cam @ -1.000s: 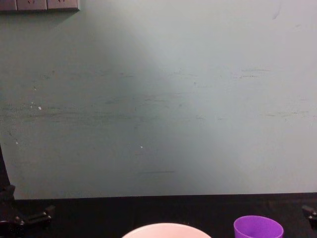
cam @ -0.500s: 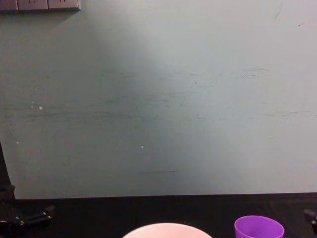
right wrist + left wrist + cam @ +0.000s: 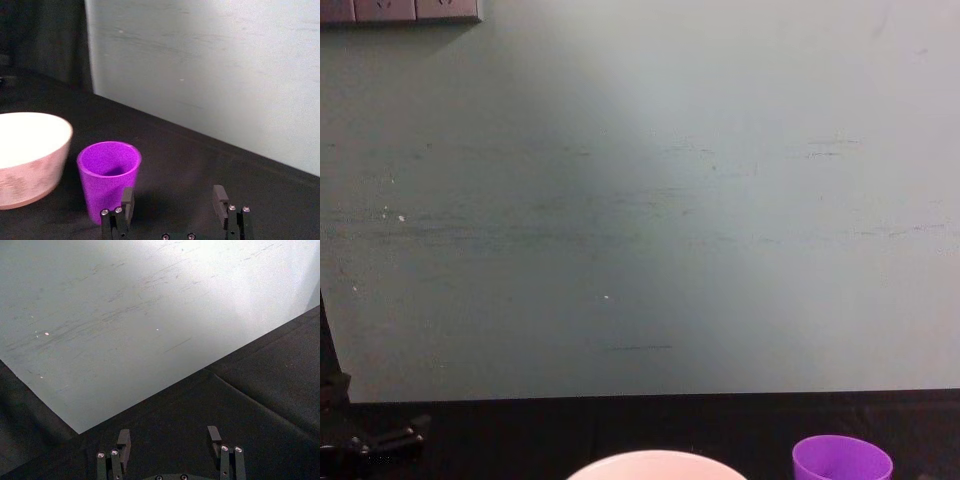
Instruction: Pick up the cup and pour the mung beans from the cup into the bowl.
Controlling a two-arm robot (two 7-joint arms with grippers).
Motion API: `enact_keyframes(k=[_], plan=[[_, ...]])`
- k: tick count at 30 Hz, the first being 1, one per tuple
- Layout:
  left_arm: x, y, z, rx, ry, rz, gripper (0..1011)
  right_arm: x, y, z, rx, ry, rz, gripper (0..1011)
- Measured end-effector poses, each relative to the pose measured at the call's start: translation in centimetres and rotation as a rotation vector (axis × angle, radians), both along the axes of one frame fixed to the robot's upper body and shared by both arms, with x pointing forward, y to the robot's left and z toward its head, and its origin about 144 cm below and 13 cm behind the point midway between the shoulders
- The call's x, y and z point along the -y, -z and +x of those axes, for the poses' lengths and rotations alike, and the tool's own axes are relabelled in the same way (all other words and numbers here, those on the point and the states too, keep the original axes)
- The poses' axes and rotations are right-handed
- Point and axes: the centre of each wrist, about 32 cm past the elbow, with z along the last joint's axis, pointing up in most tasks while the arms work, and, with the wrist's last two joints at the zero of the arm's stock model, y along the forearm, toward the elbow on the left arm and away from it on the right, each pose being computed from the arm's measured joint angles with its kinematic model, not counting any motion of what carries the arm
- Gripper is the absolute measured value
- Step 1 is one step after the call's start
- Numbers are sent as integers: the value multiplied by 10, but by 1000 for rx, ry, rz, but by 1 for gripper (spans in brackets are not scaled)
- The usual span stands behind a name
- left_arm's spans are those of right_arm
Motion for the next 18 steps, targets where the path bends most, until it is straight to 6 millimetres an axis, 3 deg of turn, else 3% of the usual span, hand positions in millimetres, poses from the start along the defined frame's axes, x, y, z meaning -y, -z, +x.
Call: enact_keyframes(k=[18], plan=[[0, 0, 0, 0, 0, 0, 1000, -3, 20, 3, -55, -156, 92, 1004]])
